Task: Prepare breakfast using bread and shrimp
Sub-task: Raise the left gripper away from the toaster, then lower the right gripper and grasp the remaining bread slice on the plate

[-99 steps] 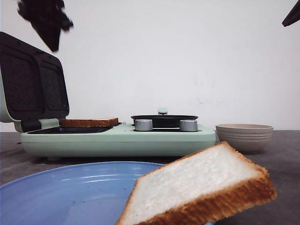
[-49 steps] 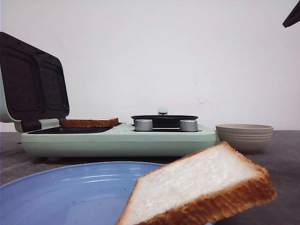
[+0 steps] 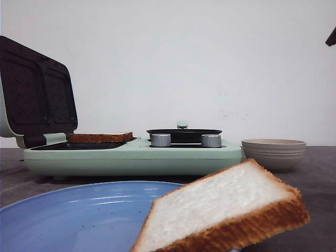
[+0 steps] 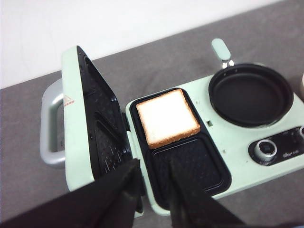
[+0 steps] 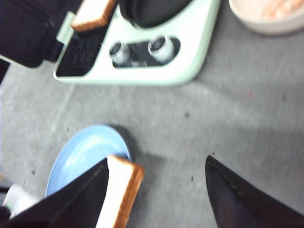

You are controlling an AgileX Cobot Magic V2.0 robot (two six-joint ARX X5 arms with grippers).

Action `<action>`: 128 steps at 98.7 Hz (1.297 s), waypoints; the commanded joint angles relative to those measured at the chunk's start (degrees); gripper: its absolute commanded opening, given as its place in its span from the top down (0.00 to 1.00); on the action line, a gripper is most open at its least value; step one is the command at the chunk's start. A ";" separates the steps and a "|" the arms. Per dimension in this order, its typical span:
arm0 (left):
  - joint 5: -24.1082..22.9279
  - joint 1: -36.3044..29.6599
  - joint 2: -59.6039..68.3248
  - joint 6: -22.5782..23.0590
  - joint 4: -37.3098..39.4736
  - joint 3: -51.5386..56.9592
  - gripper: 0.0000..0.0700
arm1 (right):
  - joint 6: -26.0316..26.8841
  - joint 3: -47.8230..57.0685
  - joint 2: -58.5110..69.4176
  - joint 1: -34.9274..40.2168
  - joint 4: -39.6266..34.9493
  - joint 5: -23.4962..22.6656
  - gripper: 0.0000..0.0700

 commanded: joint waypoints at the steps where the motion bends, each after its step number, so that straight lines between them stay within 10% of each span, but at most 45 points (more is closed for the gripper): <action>1: 0.15 -0.15 -1.38 -1.81 2.32 -1.31 0.89 | -0.48 0.70 1.25 1.05 -0.42 -0.44 0.44; 53: 0.31 -0.17 -18.25 -5.62 8.68 -20.46 0.89 | 0.28 -0.76 14.84 18.05 -1.64 -2.25 0.44; 128: 0.07 -0.17 -22.95 -6.10 8.44 -21.29 0.89 | 1.46 -0.87 30.32 32.79 6.29 -4.50 0.44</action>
